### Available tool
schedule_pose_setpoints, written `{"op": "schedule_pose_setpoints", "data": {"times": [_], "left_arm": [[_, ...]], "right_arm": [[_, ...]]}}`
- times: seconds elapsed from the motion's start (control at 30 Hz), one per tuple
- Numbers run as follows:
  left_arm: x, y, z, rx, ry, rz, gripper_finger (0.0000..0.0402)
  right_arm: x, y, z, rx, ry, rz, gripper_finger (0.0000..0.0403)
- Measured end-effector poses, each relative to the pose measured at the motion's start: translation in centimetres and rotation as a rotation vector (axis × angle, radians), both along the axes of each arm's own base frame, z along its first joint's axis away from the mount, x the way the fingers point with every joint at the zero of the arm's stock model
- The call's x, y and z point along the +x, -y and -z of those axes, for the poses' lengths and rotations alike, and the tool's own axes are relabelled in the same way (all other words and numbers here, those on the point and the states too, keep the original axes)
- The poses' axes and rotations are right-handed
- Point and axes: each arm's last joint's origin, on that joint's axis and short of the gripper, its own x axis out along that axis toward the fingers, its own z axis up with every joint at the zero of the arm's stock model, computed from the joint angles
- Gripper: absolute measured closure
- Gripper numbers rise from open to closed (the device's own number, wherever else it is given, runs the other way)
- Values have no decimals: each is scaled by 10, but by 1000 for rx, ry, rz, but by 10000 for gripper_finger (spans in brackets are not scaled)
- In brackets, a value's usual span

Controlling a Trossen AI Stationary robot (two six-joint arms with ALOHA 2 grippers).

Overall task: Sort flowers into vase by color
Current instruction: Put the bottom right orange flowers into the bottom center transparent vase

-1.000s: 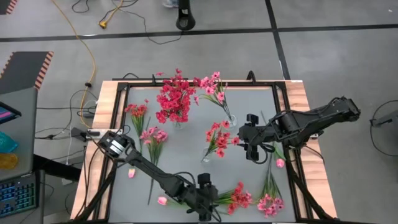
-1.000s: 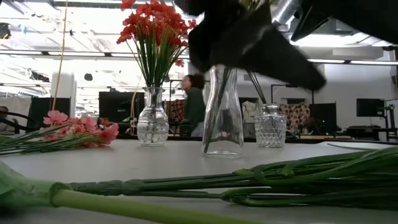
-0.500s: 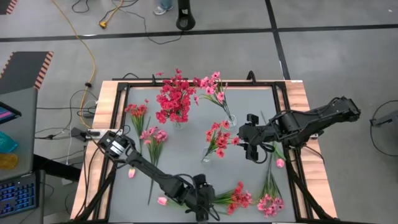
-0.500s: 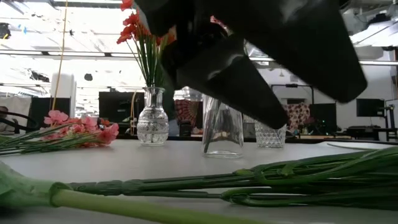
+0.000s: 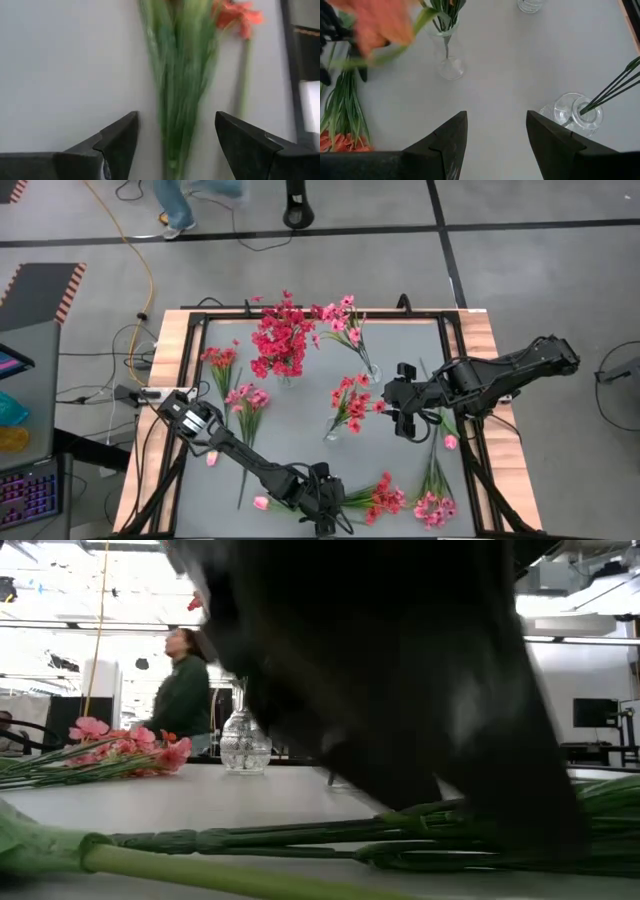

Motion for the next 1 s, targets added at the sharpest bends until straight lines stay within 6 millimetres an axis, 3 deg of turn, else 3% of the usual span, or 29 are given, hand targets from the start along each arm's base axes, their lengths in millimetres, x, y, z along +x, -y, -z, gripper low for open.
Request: {"op": "schedule_pose_setpoints", "data": {"times": [0.3,0.43,0.77,1.0], "left_arm": [[4,3,9,9,31,-31,157],[4,2,11,20,32,-47,202],[3,-1,12,9,18,-96,376],[2,-6,-1,39,34,-95,389]], "right_arm": [[1,0,-1,3,13,-1,173],[1,0,-1,3,14,-1,173],[1,0,-1,1,15,1,173],[0,1,-2,-13,24,-5,173]]}}
